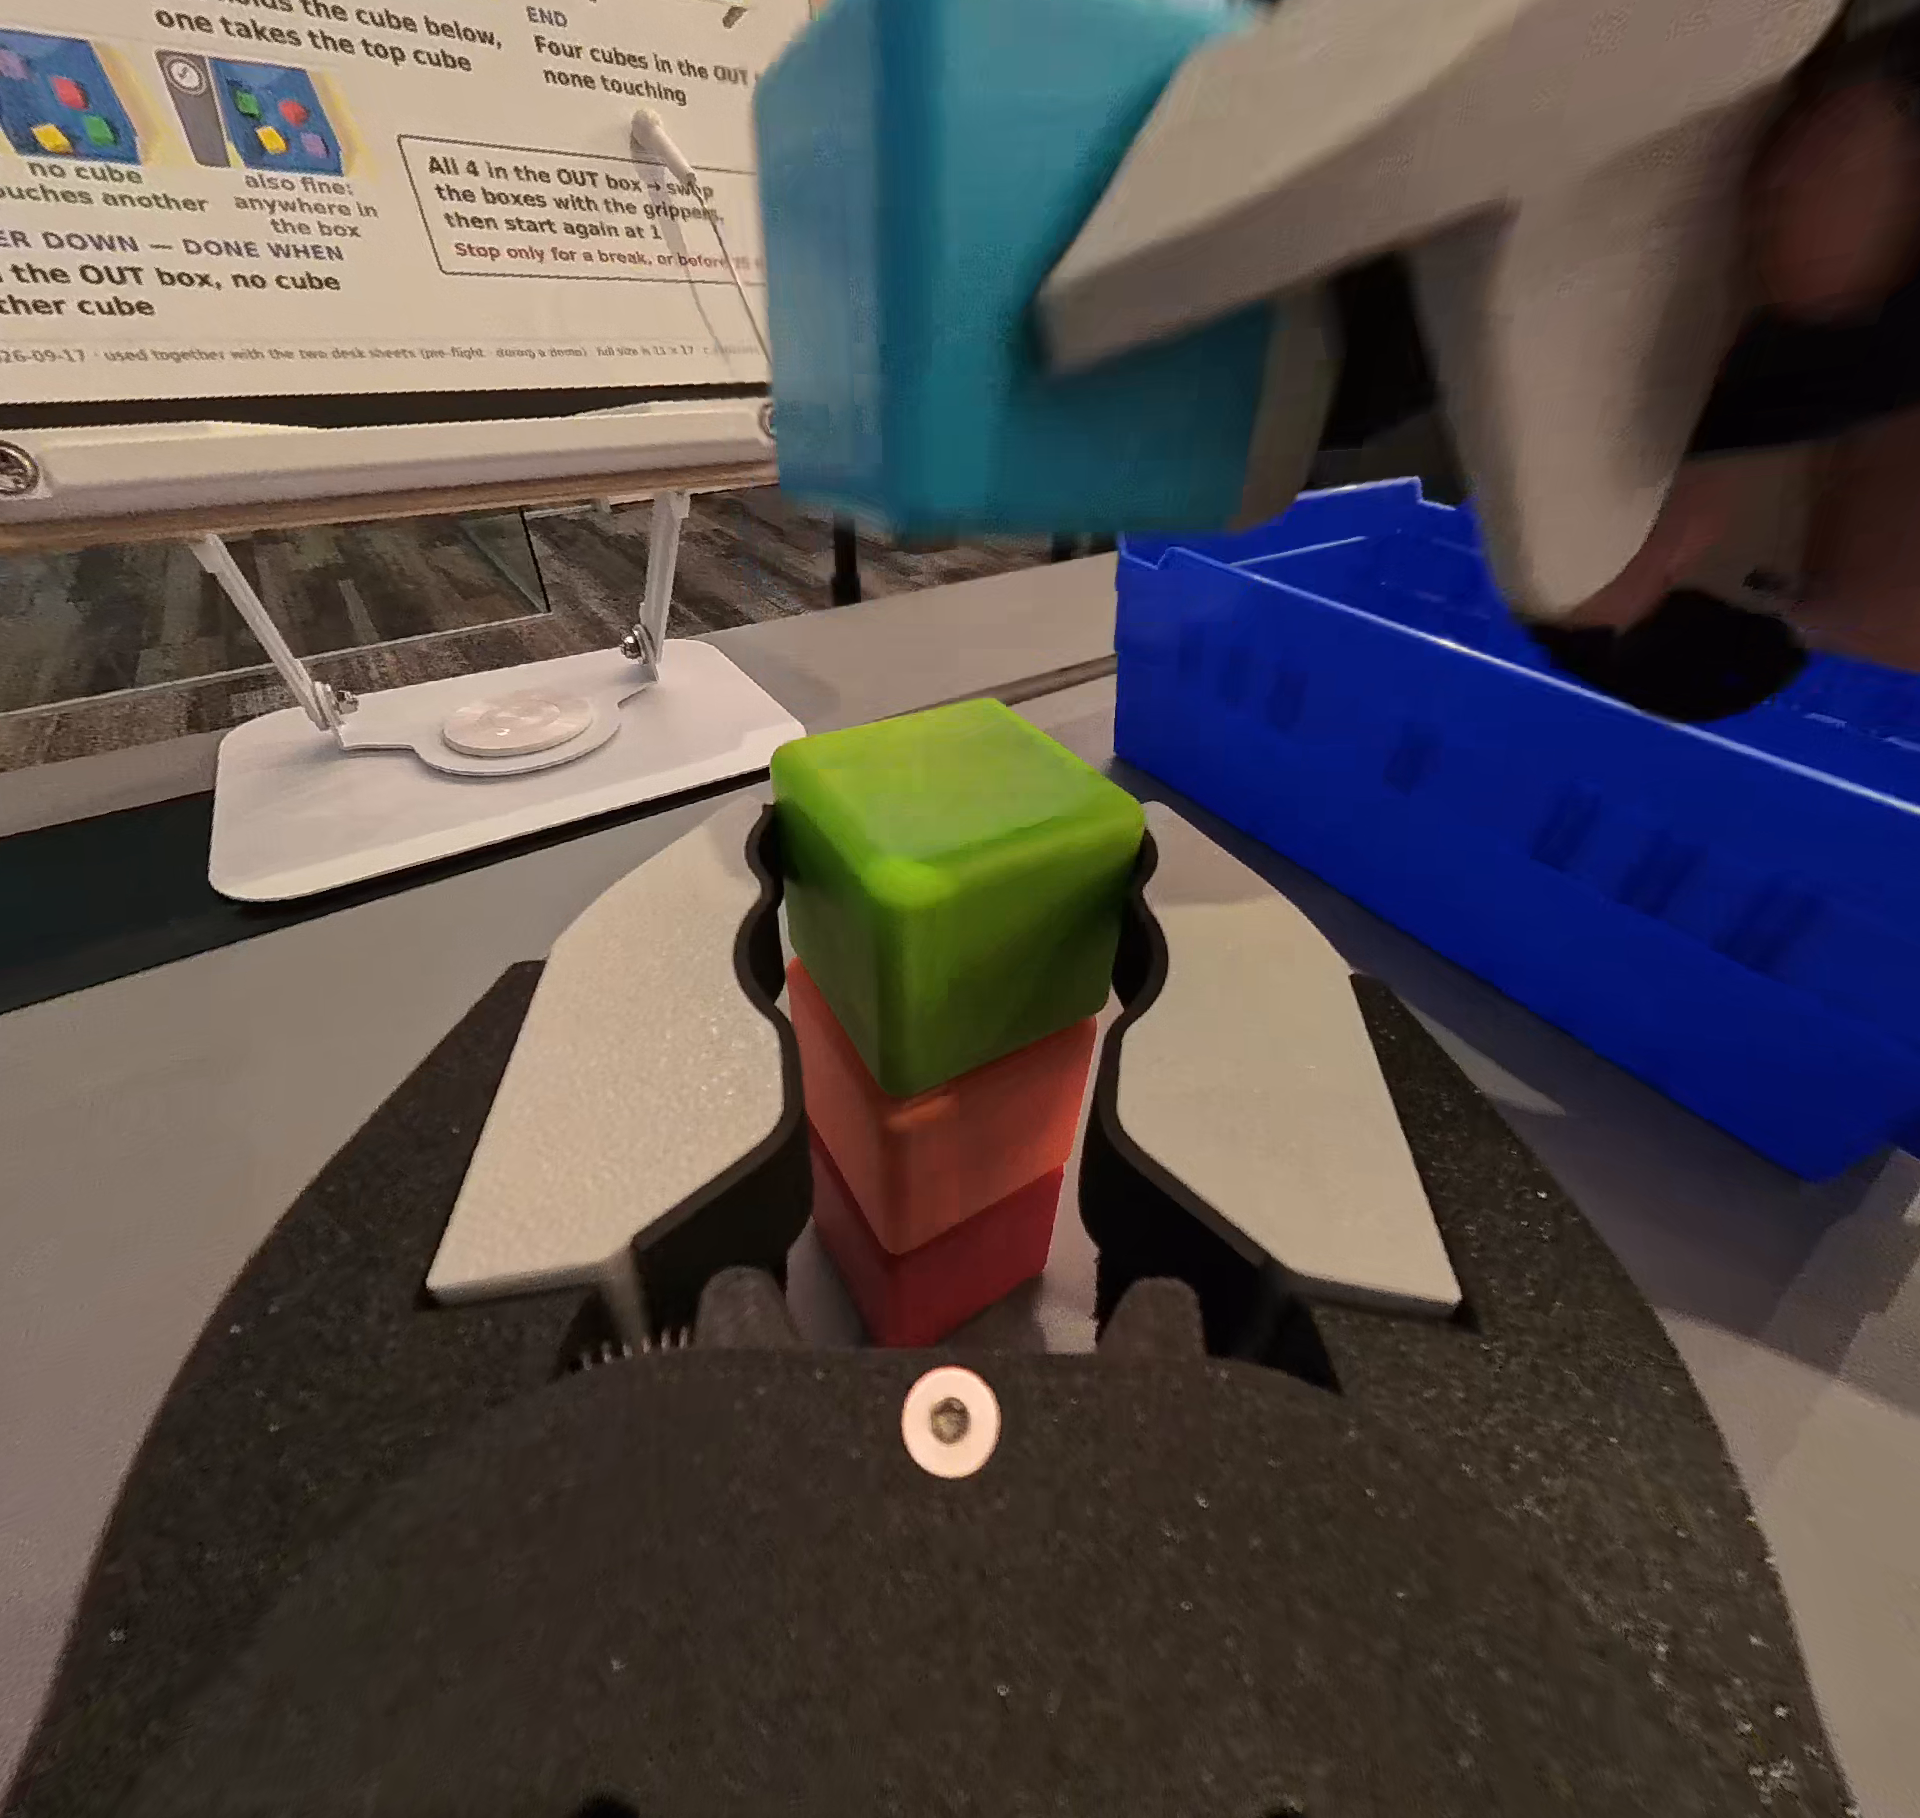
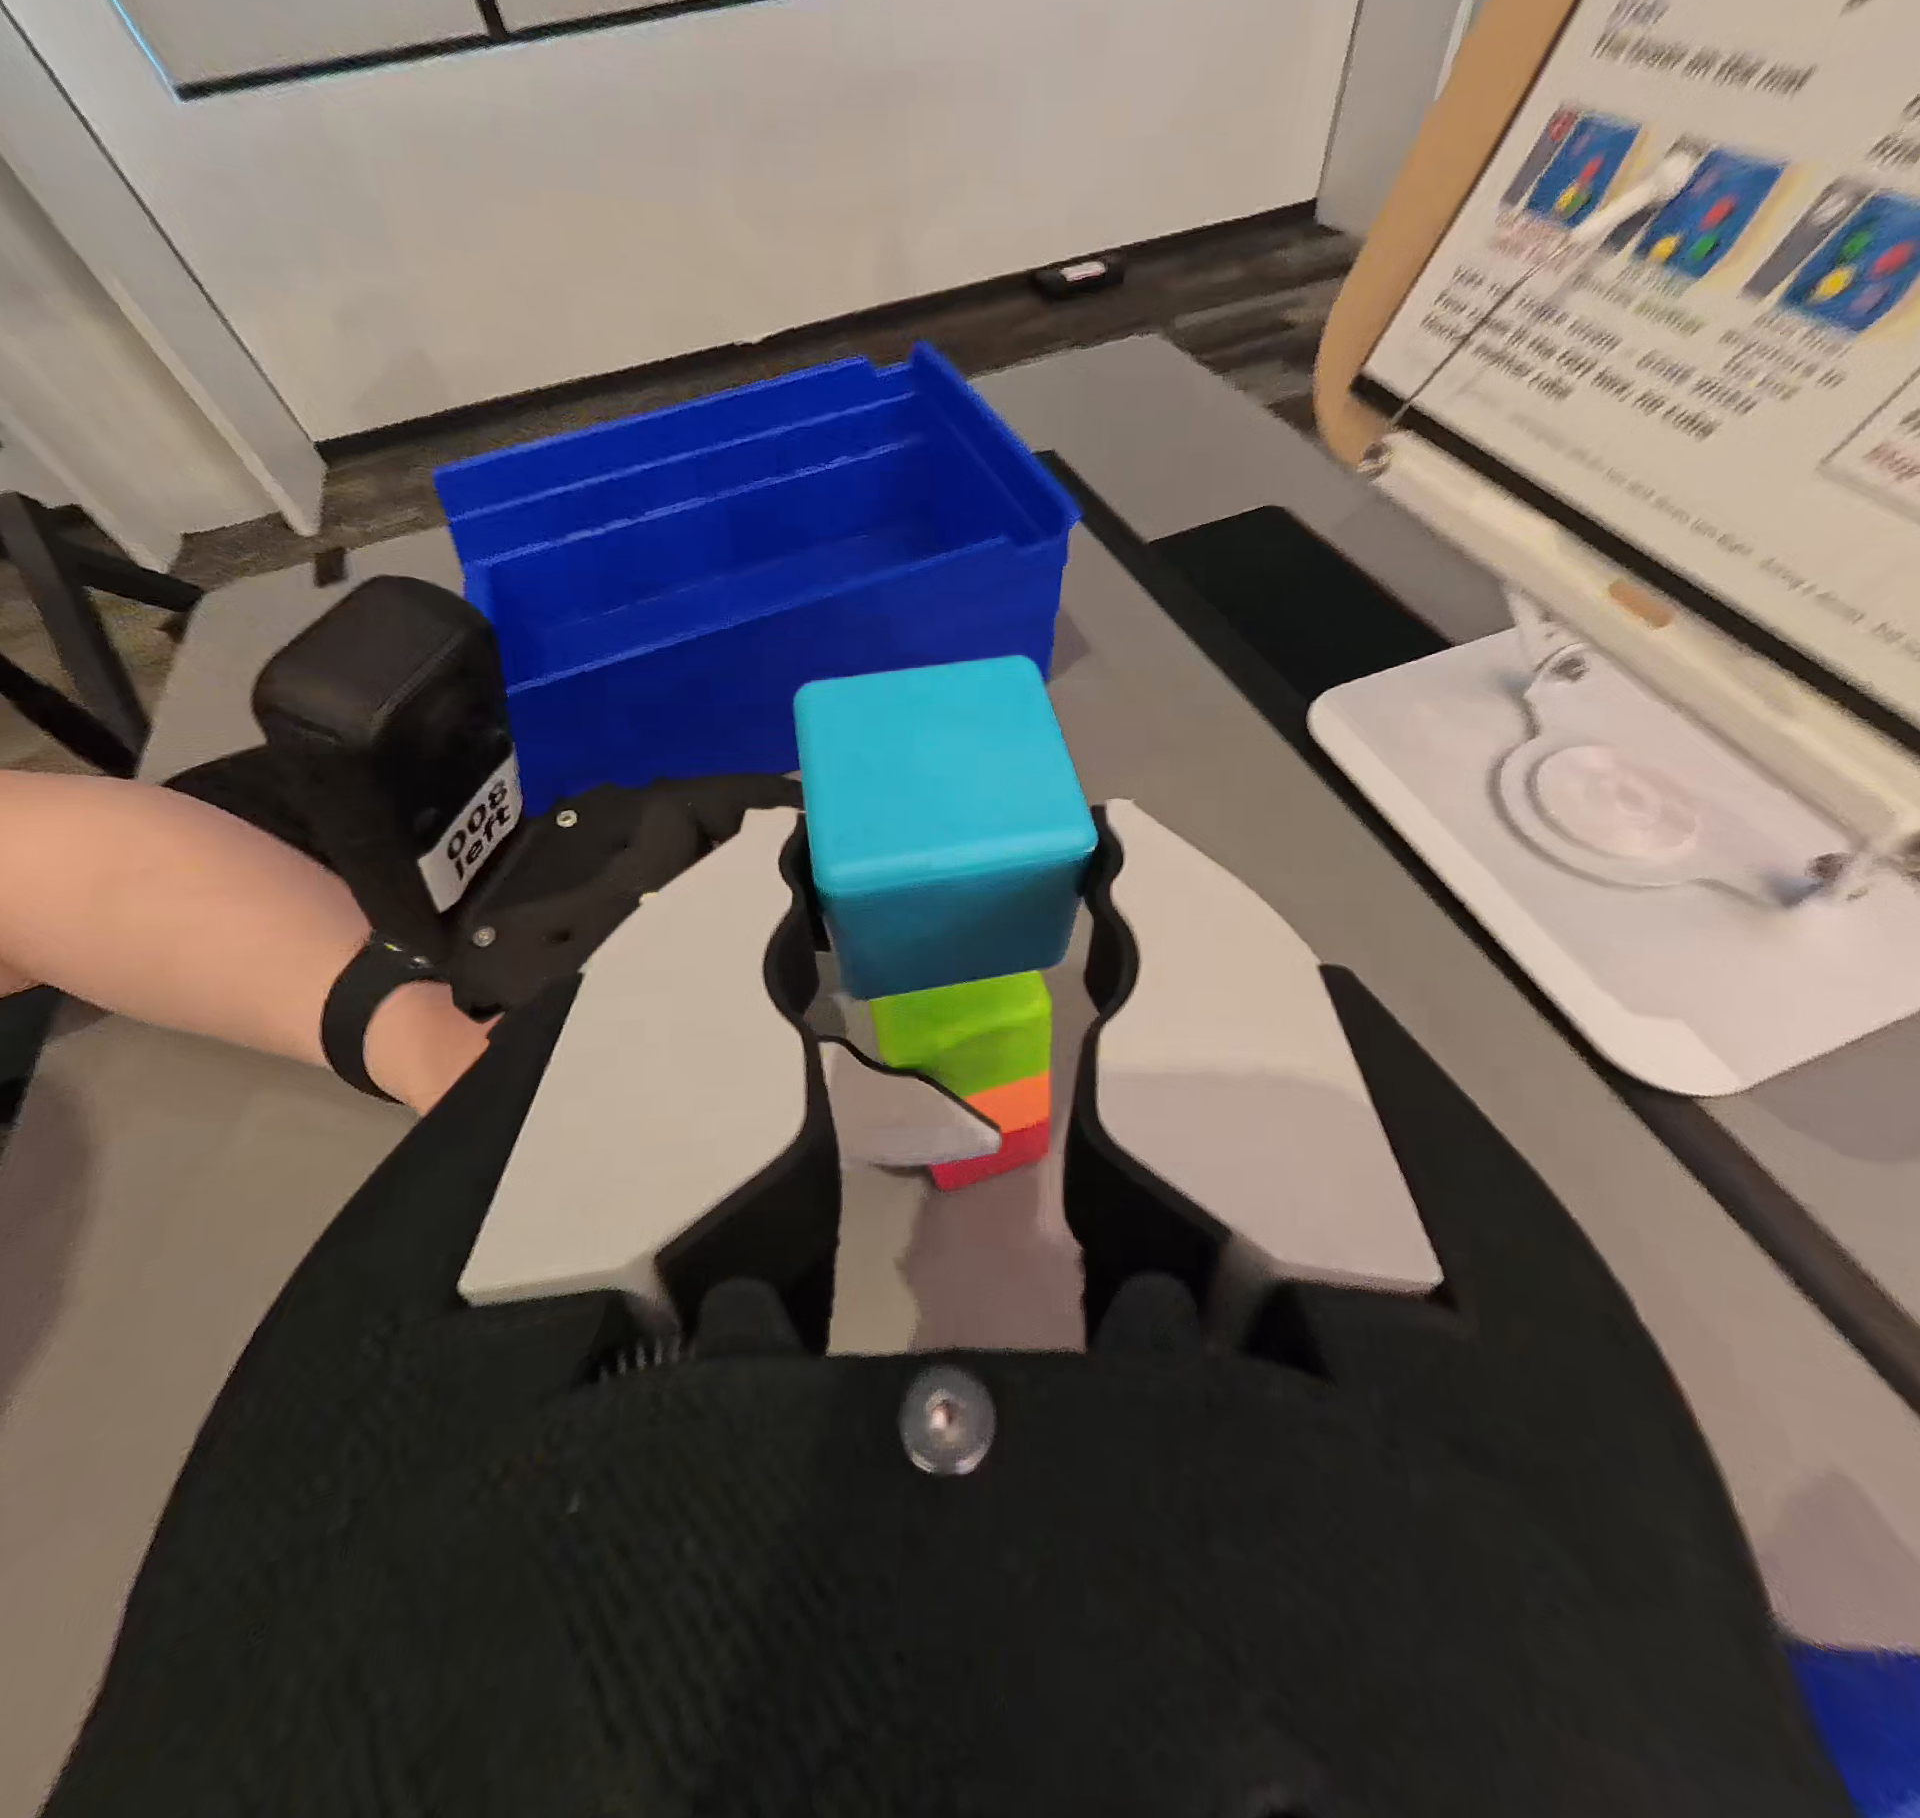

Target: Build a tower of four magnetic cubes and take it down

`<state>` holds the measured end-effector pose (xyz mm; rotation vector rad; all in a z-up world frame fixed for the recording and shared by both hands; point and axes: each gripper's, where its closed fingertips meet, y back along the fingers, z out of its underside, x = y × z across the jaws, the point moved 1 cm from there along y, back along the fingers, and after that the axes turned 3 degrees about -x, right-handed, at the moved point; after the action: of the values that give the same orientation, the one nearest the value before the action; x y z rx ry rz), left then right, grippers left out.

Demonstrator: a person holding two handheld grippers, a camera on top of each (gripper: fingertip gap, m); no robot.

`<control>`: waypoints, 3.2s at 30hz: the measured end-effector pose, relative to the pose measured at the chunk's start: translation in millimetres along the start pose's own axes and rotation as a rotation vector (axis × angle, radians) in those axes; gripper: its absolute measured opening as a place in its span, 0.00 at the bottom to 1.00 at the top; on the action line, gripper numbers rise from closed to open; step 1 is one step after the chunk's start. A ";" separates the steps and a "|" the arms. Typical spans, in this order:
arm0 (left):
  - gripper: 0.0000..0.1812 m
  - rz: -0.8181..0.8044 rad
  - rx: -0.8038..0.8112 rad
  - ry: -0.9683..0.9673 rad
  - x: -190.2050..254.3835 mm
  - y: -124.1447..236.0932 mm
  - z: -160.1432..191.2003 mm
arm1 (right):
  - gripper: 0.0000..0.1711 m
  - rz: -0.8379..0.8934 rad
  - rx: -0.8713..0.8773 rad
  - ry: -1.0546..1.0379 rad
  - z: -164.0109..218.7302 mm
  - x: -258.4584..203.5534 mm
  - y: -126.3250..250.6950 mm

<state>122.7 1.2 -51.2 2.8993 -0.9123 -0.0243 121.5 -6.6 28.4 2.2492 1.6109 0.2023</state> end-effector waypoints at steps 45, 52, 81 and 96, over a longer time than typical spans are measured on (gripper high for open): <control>0.47 -0.008 -0.072 -0.035 9.7 1.3 12.5 | 0.41 1.107 -0.233 -0.506 156.0 206.8 216.6; 0.41 -0.116 -0.160 -0.052 -0.5 4.8 28.0 | 0.41 1.067 -0.039 -0.359 77.2 173.5 217.4; 0.32 -0.141 -0.374 -0.002 -5.6 -1.1 55.8 | 0.44 0.028 -0.240 0.092 63.2 6.8 -30.9; 0.31 -0.148 -0.382 -0.019 -5.0 -2.0 56.8 | 0.30 0.074 -0.346 0.121 66.8 5.8 -34.0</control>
<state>117.1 0.5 -108.0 2.6033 -0.6128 -0.2137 115.0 -5.6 -46.6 2.0608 1.4224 0.5994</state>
